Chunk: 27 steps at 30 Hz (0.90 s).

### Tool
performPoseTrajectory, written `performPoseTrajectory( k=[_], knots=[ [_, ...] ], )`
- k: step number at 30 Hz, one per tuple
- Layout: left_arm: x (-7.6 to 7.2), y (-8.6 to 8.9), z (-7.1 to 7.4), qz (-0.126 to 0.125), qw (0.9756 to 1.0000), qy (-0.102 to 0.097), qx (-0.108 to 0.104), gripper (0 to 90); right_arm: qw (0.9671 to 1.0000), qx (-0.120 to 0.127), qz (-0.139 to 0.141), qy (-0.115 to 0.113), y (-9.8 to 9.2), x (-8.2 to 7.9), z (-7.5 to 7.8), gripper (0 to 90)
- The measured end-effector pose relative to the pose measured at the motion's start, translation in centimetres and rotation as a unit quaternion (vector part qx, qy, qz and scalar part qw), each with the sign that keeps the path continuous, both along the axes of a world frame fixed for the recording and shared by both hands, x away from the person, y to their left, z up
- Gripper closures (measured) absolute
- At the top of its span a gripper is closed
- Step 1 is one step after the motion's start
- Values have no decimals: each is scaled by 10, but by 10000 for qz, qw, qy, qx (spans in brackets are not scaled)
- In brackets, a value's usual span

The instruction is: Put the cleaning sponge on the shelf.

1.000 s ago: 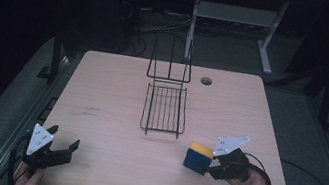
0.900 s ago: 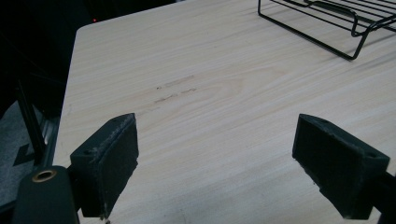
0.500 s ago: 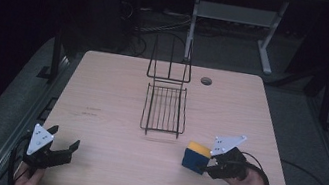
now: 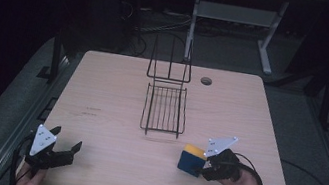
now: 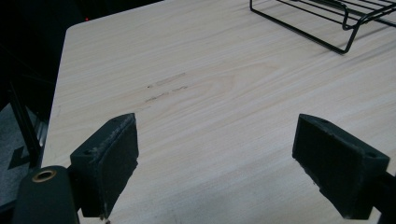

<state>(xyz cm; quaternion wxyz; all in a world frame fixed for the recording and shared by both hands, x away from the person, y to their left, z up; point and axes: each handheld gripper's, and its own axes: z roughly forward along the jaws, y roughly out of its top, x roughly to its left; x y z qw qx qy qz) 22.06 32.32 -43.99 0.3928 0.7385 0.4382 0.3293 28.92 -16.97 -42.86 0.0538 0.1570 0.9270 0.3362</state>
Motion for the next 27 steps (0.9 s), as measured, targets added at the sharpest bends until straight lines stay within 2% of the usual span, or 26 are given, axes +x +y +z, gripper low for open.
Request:
performPoseTrajectory(
  k=[12, 27],
  knots=[
    [0, 1, 0, 10, 10000, 15, -4, 139, 9995, 211, -67, -226, -8, 1, 18, 568],
    [0, 2, 1, 43, 10000, -11, -41, 139, 9988, 195, 198, -392, 8, 26, 55, 568]
  ],
)
